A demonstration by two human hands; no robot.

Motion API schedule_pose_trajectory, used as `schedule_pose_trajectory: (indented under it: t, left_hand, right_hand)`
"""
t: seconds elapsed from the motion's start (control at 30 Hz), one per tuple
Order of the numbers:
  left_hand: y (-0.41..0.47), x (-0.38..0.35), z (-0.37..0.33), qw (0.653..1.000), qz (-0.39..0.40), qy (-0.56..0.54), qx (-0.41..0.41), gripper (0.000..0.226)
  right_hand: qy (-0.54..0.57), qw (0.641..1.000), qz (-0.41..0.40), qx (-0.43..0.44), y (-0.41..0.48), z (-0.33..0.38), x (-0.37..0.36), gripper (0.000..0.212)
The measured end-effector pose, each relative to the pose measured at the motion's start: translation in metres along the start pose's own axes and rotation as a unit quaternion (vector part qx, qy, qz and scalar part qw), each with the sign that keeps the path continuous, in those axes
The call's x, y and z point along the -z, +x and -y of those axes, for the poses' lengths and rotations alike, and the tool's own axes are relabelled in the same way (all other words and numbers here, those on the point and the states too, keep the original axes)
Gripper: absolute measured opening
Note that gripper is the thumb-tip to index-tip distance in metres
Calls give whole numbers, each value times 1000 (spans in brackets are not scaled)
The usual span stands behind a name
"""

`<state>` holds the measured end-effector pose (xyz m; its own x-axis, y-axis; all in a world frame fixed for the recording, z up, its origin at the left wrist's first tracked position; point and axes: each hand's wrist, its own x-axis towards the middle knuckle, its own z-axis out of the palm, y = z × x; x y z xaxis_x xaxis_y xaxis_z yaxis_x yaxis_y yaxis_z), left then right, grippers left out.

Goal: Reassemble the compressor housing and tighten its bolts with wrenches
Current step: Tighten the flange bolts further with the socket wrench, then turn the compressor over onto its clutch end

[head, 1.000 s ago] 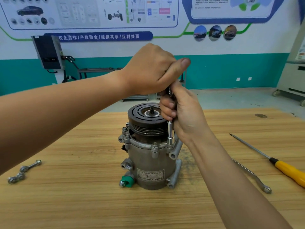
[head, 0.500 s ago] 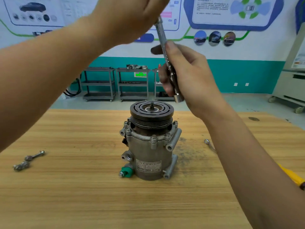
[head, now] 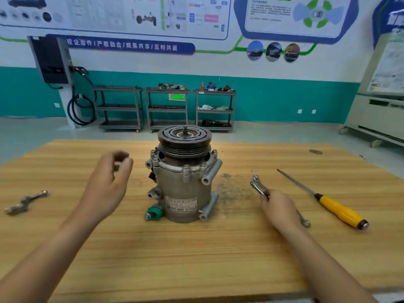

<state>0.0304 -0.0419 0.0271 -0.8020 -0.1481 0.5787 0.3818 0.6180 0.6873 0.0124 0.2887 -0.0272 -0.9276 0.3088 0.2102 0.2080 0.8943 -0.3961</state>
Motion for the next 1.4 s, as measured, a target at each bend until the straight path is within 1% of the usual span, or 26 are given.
schedule_pose_trajectory:
  t: [0.07, 0.17, 0.2, 0.3, 0.33, 0.37, 0.4, 0.43, 0.47, 0.5, 0.57, 0.6, 0.63, 0.7, 0.77, 0.87, 0.97, 1.0, 1.07, 1.17, 1.2, 1.27, 1.37, 1.4]
  left_hand:
    - [-15, -6, 18, 998, 32, 46, 26, 35]
    - [-32, -13, 33, 992, 91, 75, 31, 21]
    - [-36, -16, 36, 990, 105, 83, 35, 21]
    - [-40, -25, 44, 981, 141, 118, 55, 38]
    - [-40, -28, 46, 975, 159, 146, 61, 45]
    - [-39, -32, 48, 965, 178, 185, 56, 50]
    - [-39, -36, 49, 954, 193, 227, 43, 51]
    - [-38, -38, 49, 944, 202, 259, 28, 51]
    - [-37, -41, 48, 938, 207, 278, 17, 49]
    - [-36, -42, 47, 935, 210, 287, 9, 49]
    - [-33, -45, 45, 928, 216, 304, 1, 53]
    - [-32, -46, 43, 923, 220, 317, -3, 56]
    - [-31, -48, 42, 916, 226, 331, -9, 59]
    - [-28, -52, 42, 907, 243, 342, -21, 63]
    - [-26, -54, 44, 911, 261, 320, -21, 65]
    - [-25, -52, 46, 921, 268, 283, -16, 63]
    - [-24, -51, 47, 920, 283, 269, -24, 55]
    - [-23, -51, 46, 921, 287, 263, -26, 51]
    - [-23, -50, 47, 927, 279, 249, -33, 47]
    - [-29, -48, 46, 933, 265, 237, -49, 47]
    - [-32, -47, 44, 934, 265, 233, -49, 47]
    - [-41, -42, 41, 935, 260, 233, -58, 47]
    - [-58, -32, 38, 935, 230, 250, -101, 44]
    - [-65, -29, 36, 933, 217, 259, -126, 42]
  right_hand:
    - [-43, 999, -1, -13, 6, -10, -5, 28]
    - [-79, 996, -11, -31, 14, -21, -5, 29]
    - [-97, 995, -7, -31, 16, -24, -5, 29]
    - [-137, 990, -5, -10, 15, -28, -3, 30]
    - [-117, 993, -21, 2, 13, -26, -3, 31]
    - [-64, 997, -45, 17, 9, -21, -3, 33]
    - [10, 997, -66, 36, 3, -13, -3, 38]
    - [91, 992, -69, 58, -3, -2, -3, 45]
    - [167, 981, -46, 85, -10, 10, -3, 56]
    - [230, 967, -2, 112, -17, 24, -2, 71]
    - [321, 929, 95, 154, -29, 53, 0, 106]
    - [353, 912, 126, 166, -32, 65, 0, 120]
    - [382, 897, 144, 171, -32, 75, 0, 128]
    - [432, 874, 157, 157, -29, 90, -2, 136]
    - [471, 859, 146, 140, -24, 99, -5, 135]
    - [514, 841, 118, 123, -20, 103, -9, 123]
    - [535, 831, 98, 118, -19, 103, -9, 99]
    - [541, 828, 93, 112, -19, 103, -8, 92]
    - [544, 828, 87, 104, -19, 102, -7, 85]
    - [534, 835, 79, 105, -19, 101, -5, 74]
    - [532, 836, 81, 108, -21, 100, -3, 74]
    - [523, 840, 89, 112, -27, 97, -1, 82]
    - [508, 846, 94, 131, -39, 89, 1, 92]
    - [509, 844, 91, 140, -44, 86, 0, 93]
